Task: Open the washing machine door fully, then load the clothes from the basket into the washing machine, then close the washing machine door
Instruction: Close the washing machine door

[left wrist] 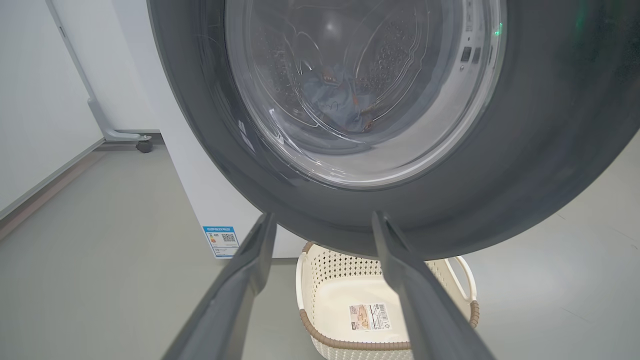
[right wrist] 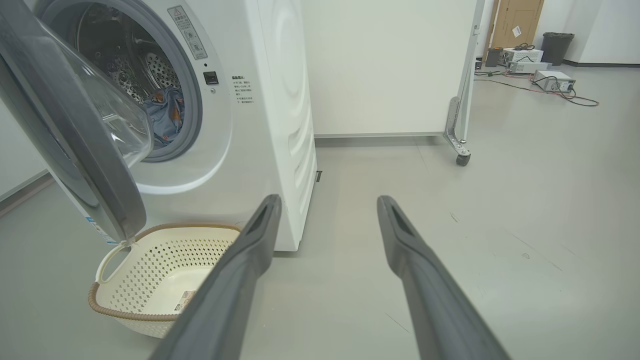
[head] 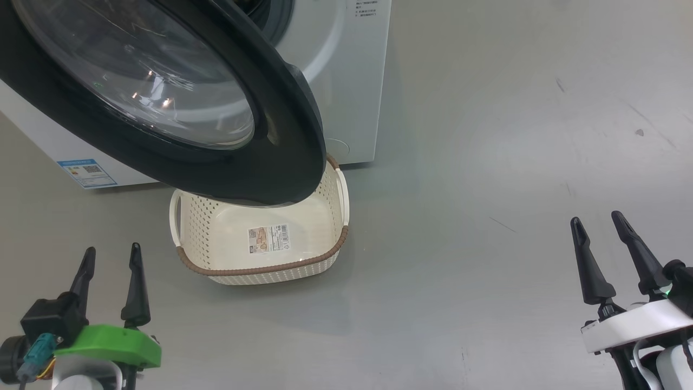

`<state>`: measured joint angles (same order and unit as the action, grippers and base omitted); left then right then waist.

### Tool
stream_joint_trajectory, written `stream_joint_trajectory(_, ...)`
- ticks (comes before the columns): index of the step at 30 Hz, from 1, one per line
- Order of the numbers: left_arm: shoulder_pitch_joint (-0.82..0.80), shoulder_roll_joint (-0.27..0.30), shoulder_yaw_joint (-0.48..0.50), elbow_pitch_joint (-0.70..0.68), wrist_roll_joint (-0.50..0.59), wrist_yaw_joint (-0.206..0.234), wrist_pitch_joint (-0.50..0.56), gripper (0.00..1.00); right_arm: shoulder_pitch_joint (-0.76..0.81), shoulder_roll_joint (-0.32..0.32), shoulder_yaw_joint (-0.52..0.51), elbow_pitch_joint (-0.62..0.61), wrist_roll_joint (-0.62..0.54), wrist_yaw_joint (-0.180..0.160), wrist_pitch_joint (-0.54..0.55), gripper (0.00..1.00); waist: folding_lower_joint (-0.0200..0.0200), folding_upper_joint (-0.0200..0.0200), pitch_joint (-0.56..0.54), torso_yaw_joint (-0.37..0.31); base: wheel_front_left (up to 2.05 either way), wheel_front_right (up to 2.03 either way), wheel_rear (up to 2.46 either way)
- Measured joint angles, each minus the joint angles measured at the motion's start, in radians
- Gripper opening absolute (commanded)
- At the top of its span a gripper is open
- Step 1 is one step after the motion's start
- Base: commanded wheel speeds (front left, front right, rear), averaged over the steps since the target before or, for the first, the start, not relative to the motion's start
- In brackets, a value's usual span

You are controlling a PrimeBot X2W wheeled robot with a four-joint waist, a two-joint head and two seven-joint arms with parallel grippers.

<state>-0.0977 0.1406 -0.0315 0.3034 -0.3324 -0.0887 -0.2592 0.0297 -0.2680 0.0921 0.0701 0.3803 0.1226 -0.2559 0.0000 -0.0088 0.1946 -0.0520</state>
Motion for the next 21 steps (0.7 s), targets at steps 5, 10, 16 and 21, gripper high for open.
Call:
stream_joint_trajectory(5, 0.001, -0.013, 0.02, -0.01, 0.009, -0.009, 0.0, 1.0, 0.0, 0.0, 0.001, 0.0, 0.0, 0.0, 0.0, 1.0, 0.0, 0.0, -0.001, 0.001, 0.0, 0.0, 0.0)
stream_joint_trajectory(10, 0.001, -0.033, 0.036, -0.012, 0.03, -0.017, 0.0, 1.0, -0.001, 0.0, 0.006, 0.0, 0.0, 0.0, 0.0, 0.79, 0.0, 0.0, -0.003, 0.002, 0.0, 0.0, 0.0)
stream_joint_trajectory(16, 0.01, -0.052, 0.047, -0.009, 0.041, -0.025, 0.0, 1.0, -0.01, -0.002, 0.019, -0.001, 0.0, 0.0, 0.0, 0.0, 0.0, 0.0, -0.014, 0.007, 0.0, 0.0, 0.0)
stream_joint_trajectory(21, 0.014, -0.063, 0.047, -0.007, 0.051, -0.026, 0.0, 1.0, -0.038, -0.004, 0.036, -0.007, 0.005, 0.0, 0.0, 0.0, 0.0, 0.0, -0.021, 0.022, 0.0, 0.0, 0.0)
